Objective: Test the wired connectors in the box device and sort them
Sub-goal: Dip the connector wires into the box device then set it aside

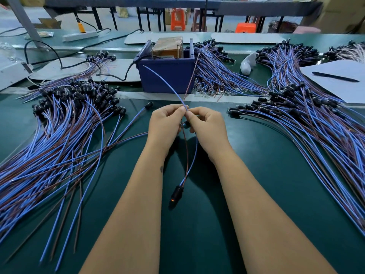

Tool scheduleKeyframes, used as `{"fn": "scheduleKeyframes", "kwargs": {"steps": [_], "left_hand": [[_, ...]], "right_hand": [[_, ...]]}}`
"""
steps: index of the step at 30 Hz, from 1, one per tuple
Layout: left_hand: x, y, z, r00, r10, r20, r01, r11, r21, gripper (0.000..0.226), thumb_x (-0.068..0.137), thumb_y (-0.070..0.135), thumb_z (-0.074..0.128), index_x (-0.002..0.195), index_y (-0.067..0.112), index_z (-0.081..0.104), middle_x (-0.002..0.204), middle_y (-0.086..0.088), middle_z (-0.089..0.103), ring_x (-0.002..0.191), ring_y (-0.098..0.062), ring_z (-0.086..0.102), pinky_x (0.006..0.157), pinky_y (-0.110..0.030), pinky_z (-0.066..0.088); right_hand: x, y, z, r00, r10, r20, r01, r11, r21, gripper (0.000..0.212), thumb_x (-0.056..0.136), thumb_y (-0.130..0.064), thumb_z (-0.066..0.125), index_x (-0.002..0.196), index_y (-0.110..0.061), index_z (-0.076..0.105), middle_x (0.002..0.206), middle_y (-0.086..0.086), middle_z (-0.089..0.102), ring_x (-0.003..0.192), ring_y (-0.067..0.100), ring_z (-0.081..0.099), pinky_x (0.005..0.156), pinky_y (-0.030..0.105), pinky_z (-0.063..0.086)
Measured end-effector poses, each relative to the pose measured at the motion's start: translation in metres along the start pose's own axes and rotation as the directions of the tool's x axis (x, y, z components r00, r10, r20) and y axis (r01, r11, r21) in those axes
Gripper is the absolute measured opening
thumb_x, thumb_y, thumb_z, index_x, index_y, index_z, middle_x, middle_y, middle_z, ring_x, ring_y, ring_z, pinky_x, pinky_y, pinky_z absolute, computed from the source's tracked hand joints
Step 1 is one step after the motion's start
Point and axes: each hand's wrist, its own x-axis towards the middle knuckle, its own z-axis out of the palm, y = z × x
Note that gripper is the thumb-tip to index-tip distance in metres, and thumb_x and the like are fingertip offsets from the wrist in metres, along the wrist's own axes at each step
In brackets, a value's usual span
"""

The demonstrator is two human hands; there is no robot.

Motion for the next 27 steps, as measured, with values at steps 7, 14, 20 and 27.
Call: {"fn": "scheduleKeyframes", "kwargs": {"steps": [7,14,20,27], "left_hand": [[0.0,0.005,-0.005,0.999,-0.038,0.005,0.038,0.986,-0.16,0.015,0.095,0.016,0.061,0.08,0.017,0.064,0.047,0.012,0.048,0.04,-0.002,0.04,0.042,-0.012,0.033],[-0.001,0.007,-0.008,1.0,-0.008,-0.026,0.0,0.951,-0.31,0.013,0.095,0.015,0.062,0.083,0.019,0.061,0.063,0.007,0.065,0.057,-0.006,0.062,0.055,-0.018,0.047],[-0.005,0.009,-0.011,0.987,0.075,0.142,-0.011,0.914,-0.405,0.014,0.094,0.018,0.063,0.083,0.026,0.069,0.085,0.003,0.075,0.078,-0.008,0.068,0.067,-0.019,0.049],[-0.014,0.011,-0.013,0.875,0.106,0.473,0.03,0.962,-0.271,0.016,0.082,0.017,0.069,0.081,0.031,0.076,0.09,0.004,0.075,0.076,-0.007,0.066,0.073,-0.024,0.044]], "right_hand": [[-0.003,-0.006,-0.001,0.994,0.026,0.102,-0.023,0.999,-0.029,0.012,0.091,-0.015,0.066,0.081,-0.014,0.072,0.069,0.002,0.067,0.063,0.008,0.055,0.067,0.027,0.046],[-0.003,-0.014,-0.011,0.993,0.087,0.085,-0.082,0.995,-0.061,0.015,0.085,-0.025,0.072,0.072,-0.019,0.074,0.061,-0.004,0.067,0.058,-0.002,0.051,0.055,0.013,0.039],[-0.001,-0.015,-0.019,0.992,0.121,-0.041,-0.127,0.972,-0.198,0.021,0.087,-0.019,0.068,0.066,-0.021,0.064,0.047,-0.007,0.057,0.045,0.009,0.051,0.051,0.024,0.044],[0.001,-0.026,-0.032,0.968,0.21,-0.14,-0.12,0.871,0.477,0.025,0.093,-0.005,0.042,0.083,-0.005,0.065,0.065,0.01,0.067,0.053,0.019,0.063,0.049,0.025,0.051]]}}
